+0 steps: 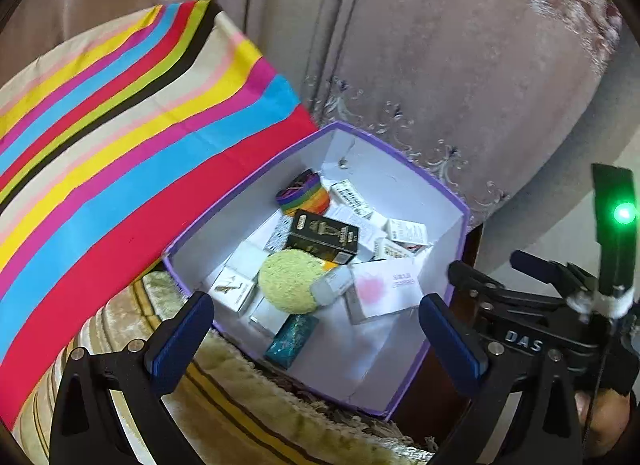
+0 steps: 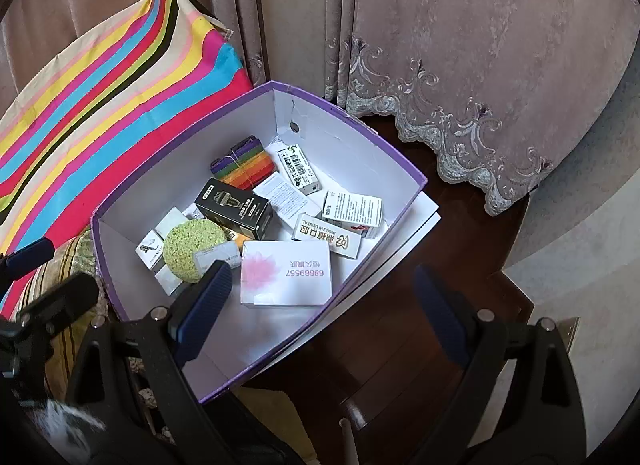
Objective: Organize objects
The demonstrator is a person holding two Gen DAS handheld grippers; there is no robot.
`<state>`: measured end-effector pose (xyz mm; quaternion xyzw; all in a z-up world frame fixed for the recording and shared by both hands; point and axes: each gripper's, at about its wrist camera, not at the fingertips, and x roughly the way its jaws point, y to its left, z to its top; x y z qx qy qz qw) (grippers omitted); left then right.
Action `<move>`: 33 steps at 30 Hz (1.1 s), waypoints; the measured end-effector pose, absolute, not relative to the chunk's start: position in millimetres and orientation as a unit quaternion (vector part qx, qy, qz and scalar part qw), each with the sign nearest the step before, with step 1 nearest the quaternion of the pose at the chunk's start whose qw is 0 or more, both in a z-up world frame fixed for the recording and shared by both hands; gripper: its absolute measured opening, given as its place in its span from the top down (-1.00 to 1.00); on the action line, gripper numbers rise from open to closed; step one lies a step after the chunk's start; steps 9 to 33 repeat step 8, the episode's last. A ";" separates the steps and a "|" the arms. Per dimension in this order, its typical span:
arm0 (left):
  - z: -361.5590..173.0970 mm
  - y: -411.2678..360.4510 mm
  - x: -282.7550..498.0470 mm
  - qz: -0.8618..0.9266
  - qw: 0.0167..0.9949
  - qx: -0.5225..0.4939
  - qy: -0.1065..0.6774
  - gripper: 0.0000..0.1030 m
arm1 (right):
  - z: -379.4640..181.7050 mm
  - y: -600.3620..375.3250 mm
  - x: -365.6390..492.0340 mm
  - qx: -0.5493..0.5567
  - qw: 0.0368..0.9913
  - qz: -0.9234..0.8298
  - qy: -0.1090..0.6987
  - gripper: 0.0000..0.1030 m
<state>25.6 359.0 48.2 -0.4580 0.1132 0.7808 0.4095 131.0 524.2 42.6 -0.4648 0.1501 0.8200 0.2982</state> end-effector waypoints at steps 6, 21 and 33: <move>45.9 364.2 29.7 0.780 0.410 -0.457 0.125 -1.00 | 39.2 527.2 133.9 -0.465 0.303 0.817 0.158 -0.81; 45.6 365.9 30.1 0.781 0.407 -0.455 0.130 -1.00 | 38.9 527.2 134.1 -0.465 0.303 0.817 0.157 -0.81; 45.6 365.9 30.1 0.781 0.407 -0.455 0.130 -1.00 | 38.9 527.2 134.1 -0.465 0.303 0.817 0.157 -0.81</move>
